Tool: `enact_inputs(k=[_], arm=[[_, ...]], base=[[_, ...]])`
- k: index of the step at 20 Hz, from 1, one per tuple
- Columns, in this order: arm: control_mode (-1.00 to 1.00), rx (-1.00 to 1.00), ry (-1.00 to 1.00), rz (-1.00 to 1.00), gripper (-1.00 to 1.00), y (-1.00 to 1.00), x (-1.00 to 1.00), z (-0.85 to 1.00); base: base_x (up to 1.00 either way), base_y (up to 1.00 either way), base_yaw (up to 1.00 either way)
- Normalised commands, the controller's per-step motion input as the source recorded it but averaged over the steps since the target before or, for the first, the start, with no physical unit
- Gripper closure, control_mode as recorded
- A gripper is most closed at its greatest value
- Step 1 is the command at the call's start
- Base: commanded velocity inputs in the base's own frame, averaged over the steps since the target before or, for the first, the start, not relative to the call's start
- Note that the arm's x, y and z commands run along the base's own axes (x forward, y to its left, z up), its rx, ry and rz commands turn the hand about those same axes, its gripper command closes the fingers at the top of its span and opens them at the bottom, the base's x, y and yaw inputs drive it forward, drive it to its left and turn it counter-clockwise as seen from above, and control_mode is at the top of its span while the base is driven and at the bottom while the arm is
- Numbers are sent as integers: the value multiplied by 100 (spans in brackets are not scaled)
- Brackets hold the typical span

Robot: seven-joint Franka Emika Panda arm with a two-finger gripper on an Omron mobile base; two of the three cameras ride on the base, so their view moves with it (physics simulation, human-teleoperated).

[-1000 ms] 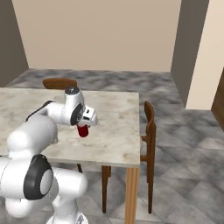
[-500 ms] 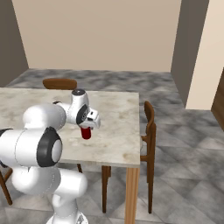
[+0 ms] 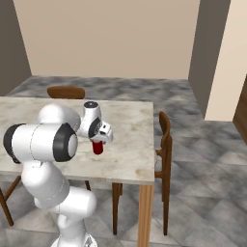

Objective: Move the drinks to the dining counter.

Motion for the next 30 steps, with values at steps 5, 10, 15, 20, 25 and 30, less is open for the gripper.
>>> enact_inputs(k=[5, 10, 15, 20, 25, 30], arm=[[-100, 0, 1, 0, 100, 0, 16, -33], [-100, 0, 0, 0, -100, 0, 6, -10], [-100, 0, 0, 0, -100, 0, -1, 1], [-100, 0, 0, 0, -100, 0, -27, 15], [-100, 0, -4, 0, -100, 0, -58, 38], [-100, 0, -27, 0, -100, 0, -87, 73]], base=[[0, 0, 0], [0, 0, 0], [0, 0, 0], [0, 0, 0], [0, 0, 0], [0, 0, 0]])
